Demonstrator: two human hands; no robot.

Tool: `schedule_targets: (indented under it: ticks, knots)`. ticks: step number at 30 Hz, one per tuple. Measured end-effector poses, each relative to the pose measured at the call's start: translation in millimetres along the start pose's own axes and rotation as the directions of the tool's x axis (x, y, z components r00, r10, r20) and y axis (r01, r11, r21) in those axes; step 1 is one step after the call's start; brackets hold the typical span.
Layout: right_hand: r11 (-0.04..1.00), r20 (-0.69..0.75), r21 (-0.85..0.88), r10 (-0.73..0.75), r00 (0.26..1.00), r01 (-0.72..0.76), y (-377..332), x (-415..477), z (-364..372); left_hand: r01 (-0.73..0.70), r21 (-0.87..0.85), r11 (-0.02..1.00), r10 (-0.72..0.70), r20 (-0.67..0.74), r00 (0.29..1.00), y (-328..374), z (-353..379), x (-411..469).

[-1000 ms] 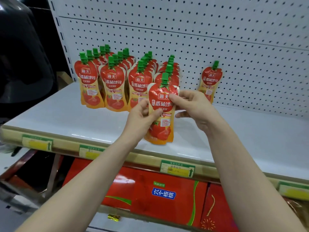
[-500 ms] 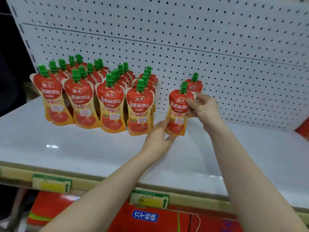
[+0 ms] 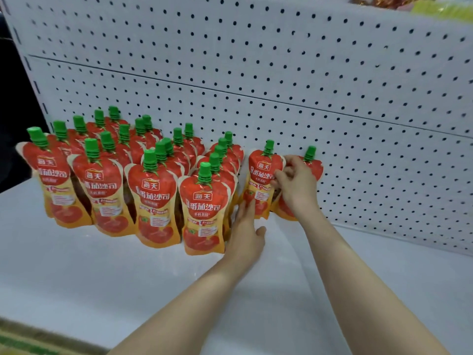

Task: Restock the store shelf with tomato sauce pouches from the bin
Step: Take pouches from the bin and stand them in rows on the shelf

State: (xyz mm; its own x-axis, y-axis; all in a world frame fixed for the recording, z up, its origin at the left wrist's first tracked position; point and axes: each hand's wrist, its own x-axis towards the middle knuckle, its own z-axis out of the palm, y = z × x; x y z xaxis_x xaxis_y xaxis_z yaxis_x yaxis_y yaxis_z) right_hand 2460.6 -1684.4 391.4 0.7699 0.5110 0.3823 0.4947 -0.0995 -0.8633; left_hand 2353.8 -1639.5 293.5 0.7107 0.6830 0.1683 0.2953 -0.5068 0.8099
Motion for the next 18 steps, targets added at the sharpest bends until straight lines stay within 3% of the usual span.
schedule_targets:
  ticks: [12, 18]
  knots:
    - [0.967, -0.044, -0.245, -0.082, 0.996, 0.069, 6, 0, 1, 0.022, -0.015, 1.000, -0.021, 0.022, 1.000, 5, -3, -4]
    - [0.910, -0.060, -0.396, -0.159, 0.985, 0.123, -6, -44, -29, -0.031, -0.195, 0.980, 0.036, 0.021, 0.999, 31, -25, -35]
